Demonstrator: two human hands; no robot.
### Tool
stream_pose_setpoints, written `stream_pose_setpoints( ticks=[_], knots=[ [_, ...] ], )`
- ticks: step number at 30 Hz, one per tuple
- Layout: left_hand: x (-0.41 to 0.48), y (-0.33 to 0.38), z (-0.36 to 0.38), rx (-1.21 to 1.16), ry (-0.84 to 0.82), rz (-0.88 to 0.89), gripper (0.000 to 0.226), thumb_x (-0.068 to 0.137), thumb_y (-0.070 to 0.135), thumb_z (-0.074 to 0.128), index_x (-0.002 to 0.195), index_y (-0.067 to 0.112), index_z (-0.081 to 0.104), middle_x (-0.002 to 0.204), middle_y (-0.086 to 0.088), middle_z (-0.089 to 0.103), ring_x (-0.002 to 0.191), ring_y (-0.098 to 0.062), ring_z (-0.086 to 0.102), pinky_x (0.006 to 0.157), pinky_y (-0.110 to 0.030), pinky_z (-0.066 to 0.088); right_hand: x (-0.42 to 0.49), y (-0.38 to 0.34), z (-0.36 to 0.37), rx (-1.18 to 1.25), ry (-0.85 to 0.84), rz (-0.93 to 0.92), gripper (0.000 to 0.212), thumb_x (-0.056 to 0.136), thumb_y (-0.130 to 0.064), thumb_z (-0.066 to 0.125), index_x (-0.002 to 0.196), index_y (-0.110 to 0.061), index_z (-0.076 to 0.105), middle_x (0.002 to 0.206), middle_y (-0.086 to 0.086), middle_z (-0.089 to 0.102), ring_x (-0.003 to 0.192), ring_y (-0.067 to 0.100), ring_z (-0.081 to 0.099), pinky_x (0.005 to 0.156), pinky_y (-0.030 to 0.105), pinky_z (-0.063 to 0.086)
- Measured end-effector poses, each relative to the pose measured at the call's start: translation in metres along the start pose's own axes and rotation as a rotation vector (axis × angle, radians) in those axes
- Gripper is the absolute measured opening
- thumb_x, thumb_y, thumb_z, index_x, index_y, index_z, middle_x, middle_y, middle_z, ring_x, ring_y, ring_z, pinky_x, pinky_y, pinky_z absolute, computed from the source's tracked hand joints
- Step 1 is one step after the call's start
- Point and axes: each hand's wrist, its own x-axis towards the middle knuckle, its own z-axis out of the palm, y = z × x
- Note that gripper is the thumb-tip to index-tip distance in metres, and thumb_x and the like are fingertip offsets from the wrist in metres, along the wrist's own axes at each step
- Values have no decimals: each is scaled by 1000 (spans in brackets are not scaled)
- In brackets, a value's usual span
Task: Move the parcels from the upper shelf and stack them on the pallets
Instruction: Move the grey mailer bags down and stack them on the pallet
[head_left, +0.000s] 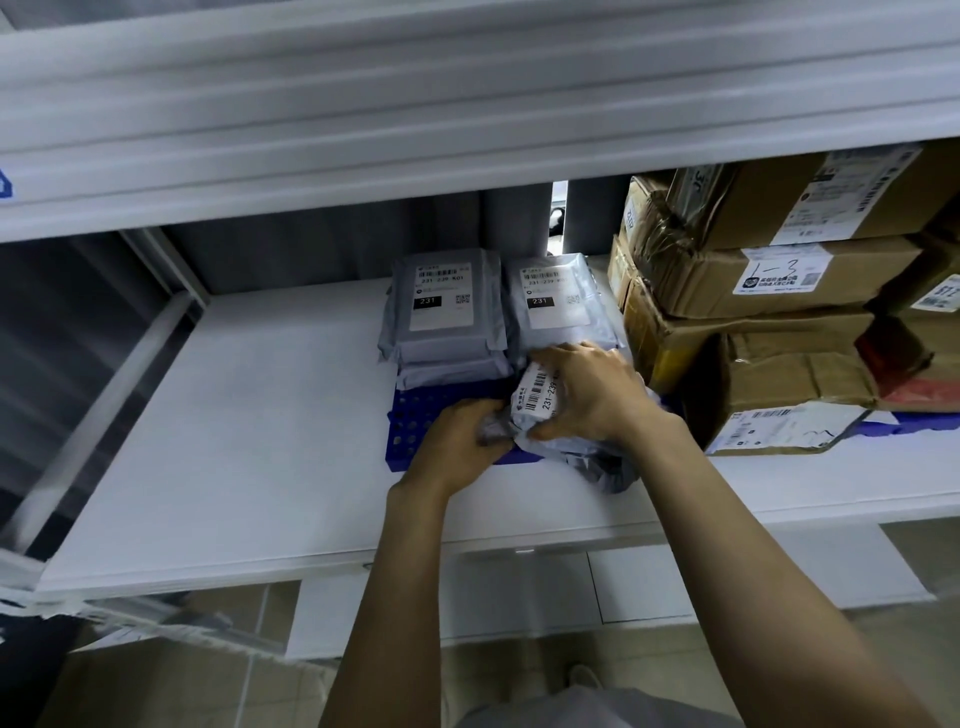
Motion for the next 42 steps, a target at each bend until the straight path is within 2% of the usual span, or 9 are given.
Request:
stream_pose_setpoints(
  ticks=[6,13,17,20,25,30,34,38,42],
  knots=[
    [0,-4,-4,60,39,33,23,92,4,60,114,5,67,111,-9,69,100,-20,63,88,-35,53,5,-2,-1,-17,-13,-67,90,67,-42,80,144,-27,37,141,-1,49,132,21,40,109,41,30],
    [3,-9,-6,130,86,30,45,90,-6,54,131,11,57,126,-9,63,112,-24,59,95,-35,50,12,4,6,-1,-23,-103,91,70,-35,80,147,-32,32,145,-4,45,140,18,29,116,49,21],
    [1,9,-1,-132,183,26,46,91,-1,58,133,16,55,127,3,61,116,-11,56,98,-25,47,8,14,8,26,40,-79,94,62,-44,81,143,-36,34,145,-4,45,141,19,27,114,55,21],
    [6,27,6,-311,193,6,37,93,8,60,129,15,58,123,1,64,112,-9,60,89,-20,53,4,18,8,-27,41,52,107,57,-49,84,146,-35,26,148,-3,38,138,24,28,109,52,29],
    [14,44,15,-505,150,-152,30,99,20,50,127,16,56,123,-3,64,108,-15,63,88,-36,57,2,23,12,62,23,179,118,54,-47,88,149,-31,20,149,2,31,137,26,24,107,51,31],
    [22,56,28,-369,245,-142,48,93,30,60,136,18,45,128,-3,60,111,-14,61,79,-17,53,-1,31,15,357,79,72,88,68,-41,78,144,-27,37,148,3,36,138,25,27,112,43,31],
    [25,55,38,-137,274,-74,77,88,41,64,151,29,21,148,-2,38,131,-18,43,95,-28,45,-4,35,14,584,204,54,59,75,-25,71,131,-16,53,135,5,49,125,21,45,106,37,39],
    [26,52,41,43,221,-90,65,84,53,63,139,32,35,134,-5,36,119,-23,49,86,-30,49,-7,35,23,645,355,139,37,87,-8,59,123,-7,56,129,9,54,119,19,50,94,18,37],
    [28,50,43,173,209,-18,79,73,51,75,136,26,34,135,-3,30,117,-23,49,84,-36,55,-6,38,37,566,418,166,33,88,2,49,120,1,58,138,14,50,128,25,45,110,26,33]
  ],
)
